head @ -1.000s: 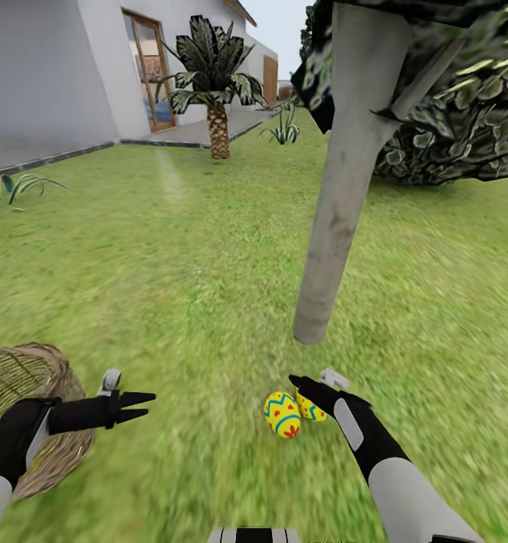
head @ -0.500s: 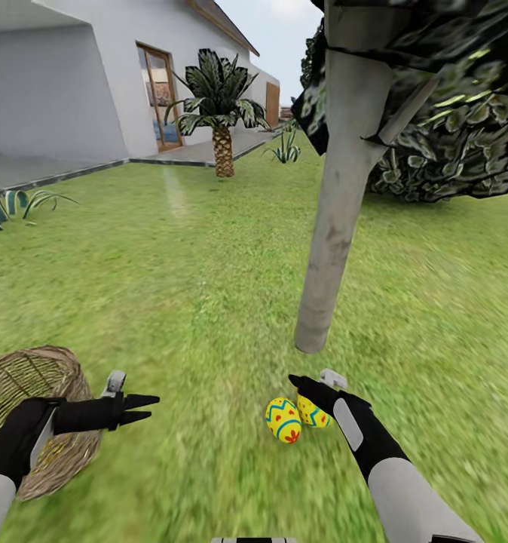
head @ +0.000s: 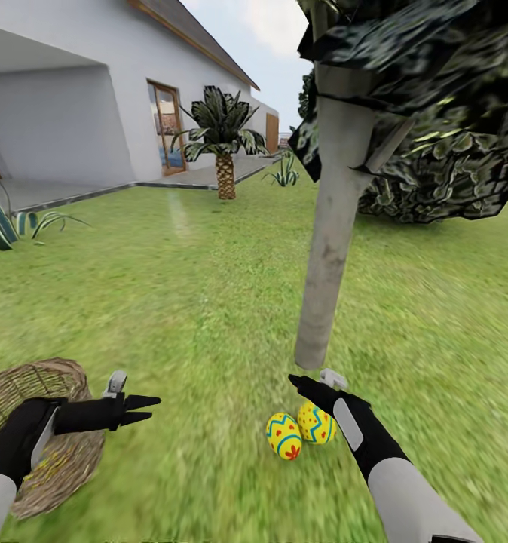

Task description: Take the three Easter eggs out of the wicker basket on the lawn in the garden, then place them on the lawn next to a single tree (choose any tree) so that all three eggs are next to the same tree and none are left in the basket.

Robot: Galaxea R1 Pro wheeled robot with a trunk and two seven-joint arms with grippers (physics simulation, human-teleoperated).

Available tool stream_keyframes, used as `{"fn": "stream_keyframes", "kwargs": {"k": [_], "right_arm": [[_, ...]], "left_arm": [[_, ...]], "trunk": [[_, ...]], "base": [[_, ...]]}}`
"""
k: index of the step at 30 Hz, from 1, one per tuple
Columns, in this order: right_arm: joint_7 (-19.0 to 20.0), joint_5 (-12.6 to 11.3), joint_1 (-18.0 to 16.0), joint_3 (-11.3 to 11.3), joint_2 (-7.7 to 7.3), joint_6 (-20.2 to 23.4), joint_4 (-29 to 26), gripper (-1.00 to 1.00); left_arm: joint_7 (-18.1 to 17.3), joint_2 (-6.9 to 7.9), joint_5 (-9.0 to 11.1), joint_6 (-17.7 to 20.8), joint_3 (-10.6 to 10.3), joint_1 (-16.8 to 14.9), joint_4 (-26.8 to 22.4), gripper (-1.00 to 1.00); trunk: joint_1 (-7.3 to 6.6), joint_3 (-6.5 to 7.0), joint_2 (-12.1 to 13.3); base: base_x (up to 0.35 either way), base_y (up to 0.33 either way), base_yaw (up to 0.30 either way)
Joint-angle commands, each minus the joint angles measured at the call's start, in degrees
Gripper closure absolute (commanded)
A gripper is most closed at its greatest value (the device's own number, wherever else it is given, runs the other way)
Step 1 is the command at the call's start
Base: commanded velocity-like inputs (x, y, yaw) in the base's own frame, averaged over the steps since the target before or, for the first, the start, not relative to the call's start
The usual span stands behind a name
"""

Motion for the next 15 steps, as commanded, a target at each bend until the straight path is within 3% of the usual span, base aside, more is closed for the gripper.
{"fn": "stream_keyframes", "kwargs": {"k": [1, 7, 15], "right_arm": [[0.2, -0.2, 0.0, -0.4, 0.07, 0.4, -0.1, -1.00], [0.2, -0.2, 0.0, -0.3, 0.07, 0.4, -0.1, -1.00], [0.2, -0.2, 0.0, -0.2, 0.07, 0.3, -0.1, -1.00]], "left_arm": [[-0.4, -0.03, -0.4, 0.6, 0.1, 0.0, 0.0, -1.00], [-0.4, -0.01, -0.4, 0.6, 0.1, 0.0, 0.0, -1.00], [-0.4, 0.04, -0.4, 0.6, 0.1, 0.0, 0.0, -1.00]], "trunk": [[-0.05, 0.26, 0.0], [-0.21, 1.72, 0.1], [-0.41, 3.50, 0.2]], "base": [[-0.223, 0.000, 0.084], [-0.245, 0.000, 0.035], [-0.023, 0.000, 0.006]]}}
